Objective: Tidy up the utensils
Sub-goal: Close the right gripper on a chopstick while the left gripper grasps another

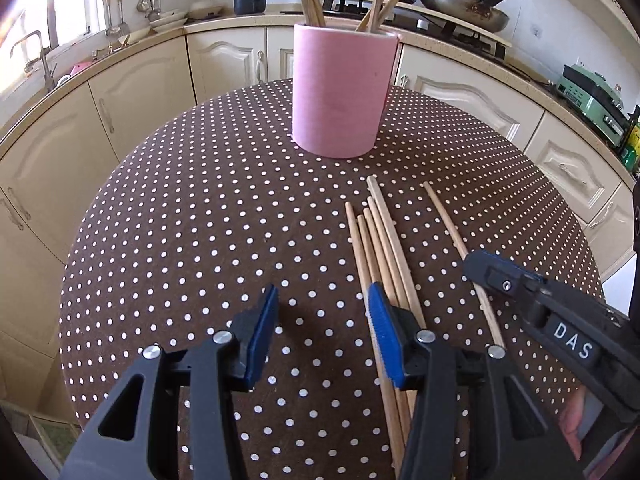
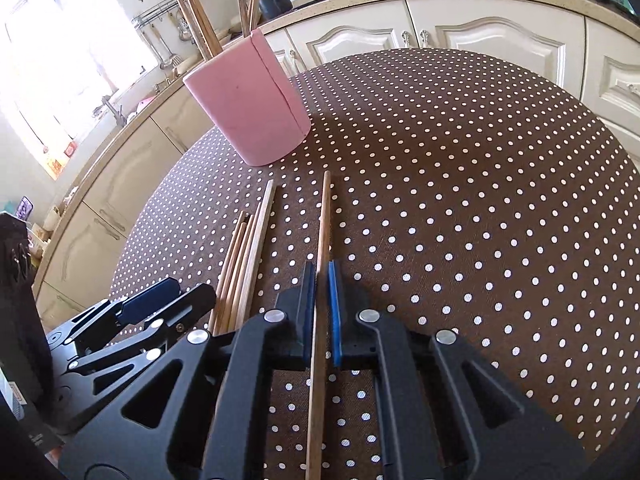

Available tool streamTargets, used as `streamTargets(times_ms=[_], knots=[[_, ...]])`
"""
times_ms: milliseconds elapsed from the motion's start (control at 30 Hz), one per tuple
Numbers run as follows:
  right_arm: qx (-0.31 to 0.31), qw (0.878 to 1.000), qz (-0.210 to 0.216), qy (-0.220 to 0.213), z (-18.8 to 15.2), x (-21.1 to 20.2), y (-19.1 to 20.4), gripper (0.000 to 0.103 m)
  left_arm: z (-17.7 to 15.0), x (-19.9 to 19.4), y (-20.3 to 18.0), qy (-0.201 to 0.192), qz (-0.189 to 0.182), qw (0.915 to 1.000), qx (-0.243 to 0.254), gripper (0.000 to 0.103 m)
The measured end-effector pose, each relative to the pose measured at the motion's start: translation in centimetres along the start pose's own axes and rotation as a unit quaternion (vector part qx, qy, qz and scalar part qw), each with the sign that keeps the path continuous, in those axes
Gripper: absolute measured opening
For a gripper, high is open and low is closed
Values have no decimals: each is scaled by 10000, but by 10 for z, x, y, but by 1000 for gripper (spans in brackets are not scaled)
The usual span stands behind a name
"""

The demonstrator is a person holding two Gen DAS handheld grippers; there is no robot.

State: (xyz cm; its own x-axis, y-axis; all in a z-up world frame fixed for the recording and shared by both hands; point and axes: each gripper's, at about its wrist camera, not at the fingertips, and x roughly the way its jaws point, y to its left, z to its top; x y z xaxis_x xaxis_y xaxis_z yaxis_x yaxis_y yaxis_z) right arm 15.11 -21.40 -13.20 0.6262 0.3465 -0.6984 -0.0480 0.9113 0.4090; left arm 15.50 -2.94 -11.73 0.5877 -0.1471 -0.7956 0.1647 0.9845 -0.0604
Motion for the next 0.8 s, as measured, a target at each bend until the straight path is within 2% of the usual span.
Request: streamTargets(times_ms=[133,333,567,633,700,767,800], knots=[[31,10000,28,-2,1,0,-4,7,4,3,2,142,-26,9998,-96,47],[100,9999,105,-1,1,-1,-6,7,10,9,-3,240,53,9997,74,50],[152,9997,165,1,1,-2,-8,7,19,19,-17,417,423,9979,248,54],[171,9997,183,1,1,-1,-8,7,20,19,-16,442,399,9980,210,53],[174,9997,187,0,1,-1,-8,7,20,19,-17,413,348,9982,255,45],[165,9997,178,1,1,-1,-8,7,19,17,-15,399,347,9982,270,23],[165,9997,179,1,1,-1,-9,7,19,17,-14,386,376,9982,246,18]])
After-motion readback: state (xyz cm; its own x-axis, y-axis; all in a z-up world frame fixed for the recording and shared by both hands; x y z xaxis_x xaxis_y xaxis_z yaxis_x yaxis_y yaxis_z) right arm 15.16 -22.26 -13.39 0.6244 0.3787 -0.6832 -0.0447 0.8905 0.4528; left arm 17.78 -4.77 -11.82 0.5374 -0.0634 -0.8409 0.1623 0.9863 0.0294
